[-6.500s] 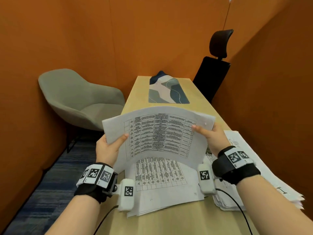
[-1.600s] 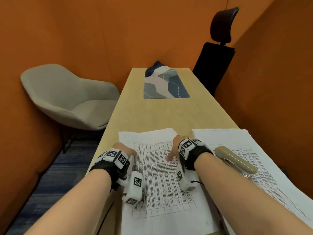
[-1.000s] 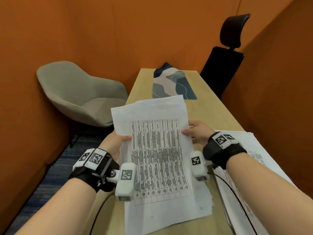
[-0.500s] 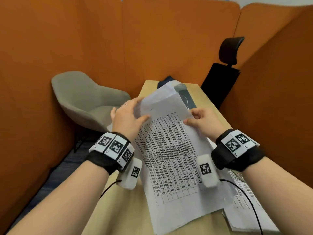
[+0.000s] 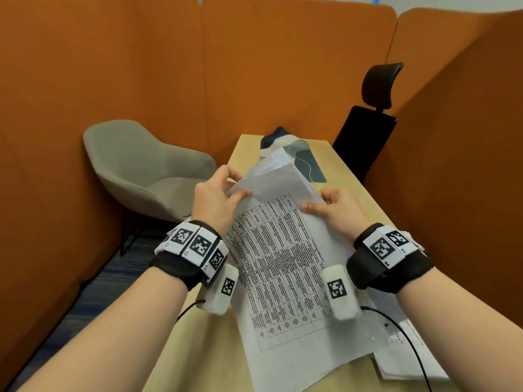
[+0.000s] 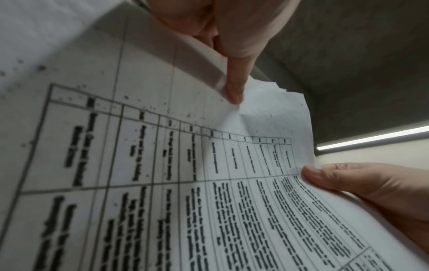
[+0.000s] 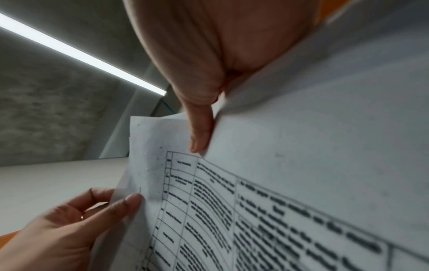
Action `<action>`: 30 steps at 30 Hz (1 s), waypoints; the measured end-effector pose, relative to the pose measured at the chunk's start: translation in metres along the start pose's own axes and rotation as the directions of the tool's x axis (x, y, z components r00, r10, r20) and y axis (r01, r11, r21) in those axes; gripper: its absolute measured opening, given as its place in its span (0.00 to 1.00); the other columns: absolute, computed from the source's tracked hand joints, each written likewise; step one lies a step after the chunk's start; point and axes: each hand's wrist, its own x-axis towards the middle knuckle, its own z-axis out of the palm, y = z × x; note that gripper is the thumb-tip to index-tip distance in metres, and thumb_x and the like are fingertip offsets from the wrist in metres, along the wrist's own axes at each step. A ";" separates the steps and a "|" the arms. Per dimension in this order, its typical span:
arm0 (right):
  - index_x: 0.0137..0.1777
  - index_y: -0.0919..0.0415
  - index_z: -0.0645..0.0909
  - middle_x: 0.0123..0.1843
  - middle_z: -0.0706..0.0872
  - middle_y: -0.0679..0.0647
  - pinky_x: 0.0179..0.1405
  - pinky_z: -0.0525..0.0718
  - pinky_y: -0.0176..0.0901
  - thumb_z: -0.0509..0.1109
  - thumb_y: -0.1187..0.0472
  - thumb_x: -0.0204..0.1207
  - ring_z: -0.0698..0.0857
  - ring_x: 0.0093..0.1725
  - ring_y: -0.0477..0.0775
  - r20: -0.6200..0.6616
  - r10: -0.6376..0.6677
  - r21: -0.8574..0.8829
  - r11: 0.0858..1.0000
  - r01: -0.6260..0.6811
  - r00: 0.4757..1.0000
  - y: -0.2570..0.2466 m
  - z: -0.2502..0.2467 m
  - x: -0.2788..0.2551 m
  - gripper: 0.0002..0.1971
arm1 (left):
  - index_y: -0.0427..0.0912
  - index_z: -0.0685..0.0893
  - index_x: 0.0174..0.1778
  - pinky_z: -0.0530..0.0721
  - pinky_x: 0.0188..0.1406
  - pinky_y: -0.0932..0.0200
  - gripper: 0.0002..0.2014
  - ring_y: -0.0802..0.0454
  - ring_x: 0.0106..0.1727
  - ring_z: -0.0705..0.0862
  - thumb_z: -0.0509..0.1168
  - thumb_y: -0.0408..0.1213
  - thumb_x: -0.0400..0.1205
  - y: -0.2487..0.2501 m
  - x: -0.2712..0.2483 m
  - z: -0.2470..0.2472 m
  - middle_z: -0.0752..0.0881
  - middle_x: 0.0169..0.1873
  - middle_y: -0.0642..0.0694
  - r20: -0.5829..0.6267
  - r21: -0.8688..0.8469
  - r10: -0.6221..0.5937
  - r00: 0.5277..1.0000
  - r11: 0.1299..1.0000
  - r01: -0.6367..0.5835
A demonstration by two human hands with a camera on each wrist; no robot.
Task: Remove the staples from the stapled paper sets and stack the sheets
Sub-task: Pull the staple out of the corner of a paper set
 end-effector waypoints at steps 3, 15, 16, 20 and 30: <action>0.45 0.73 0.82 0.43 0.89 0.68 0.49 0.85 0.68 0.79 0.60 0.67 0.88 0.45 0.71 -0.013 0.072 0.066 0.995 -0.071 0.997 0.014 0.007 0.004 0.16 | 0.43 0.79 0.31 0.82 0.51 0.68 0.11 0.50 0.45 0.85 0.73 0.28 0.73 -0.008 0.003 0.009 0.87 0.41 0.44 -0.021 -0.052 0.043 0.999 0.998 -0.044; 0.48 0.58 0.87 0.57 0.86 0.64 0.69 0.76 0.58 0.63 0.58 0.82 0.83 0.59 0.63 0.006 0.326 -0.042 0.945 -0.325 0.945 0.093 0.032 0.052 0.11 | 0.42 0.73 0.36 0.82 0.50 0.43 0.09 0.42 0.43 0.83 0.66 0.31 0.80 -0.043 0.005 0.031 0.85 0.35 0.42 0.172 0.127 0.031 0.985 0.990 -0.053; 0.61 0.60 0.83 0.65 0.82 0.62 0.72 0.72 0.53 0.58 0.55 0.84 0.79 0.66 0.62 -0.009 0.336 -0.152 0.930 -0.333 0.942 0.093 0.033 0.050 0.16 | 0.43 0.72 0.36 0.82 0.48 0.41 0.10 0.41 0.41 0.82 0.66 0.31 0.80 -0.045 0.005 0.030 0.83 0.33 0.43 0.171 0.154 0.027 0.985 0.987 -0.053; 0.79 0.56 0.64 0.79 0.68 0.53 0.77 0.58 0.49 0.47 0.41 0.83 0.65 0.79 0.55 0.131 0.257 -0.085 0.965 -0.248 0.957 0.071 0.035 0.033 0.29 | 0.46 0.72 0.38 0.82 0.50 0.43 0.09 0.41 0.47 0.84 0.64 0.33 0.81 -0.044 0.011 0.027 0.83 0.36 0.48 0.141 0.175 -0.009 0.990 0.984 -0.016; 0.54 0.66 0.81 0.51 0.89 0.61 0.55 0.85 0.56 0.83 0.61 0.60 0.88 0.49 0.61 0.406 0.289 -0.277 0.943 -0.185 0.867 0.053 -0.015 0.005 0.23 | 0.44 0.77 0.42 0.74 0.47 0.58 0.03 0.52 0.46 0.77 0.64 0.36 0.81 -0.009 0.034 -0.007 0.80 0.42 0.50 -0.069 0.158 -0.095 0.993 0.982 0.105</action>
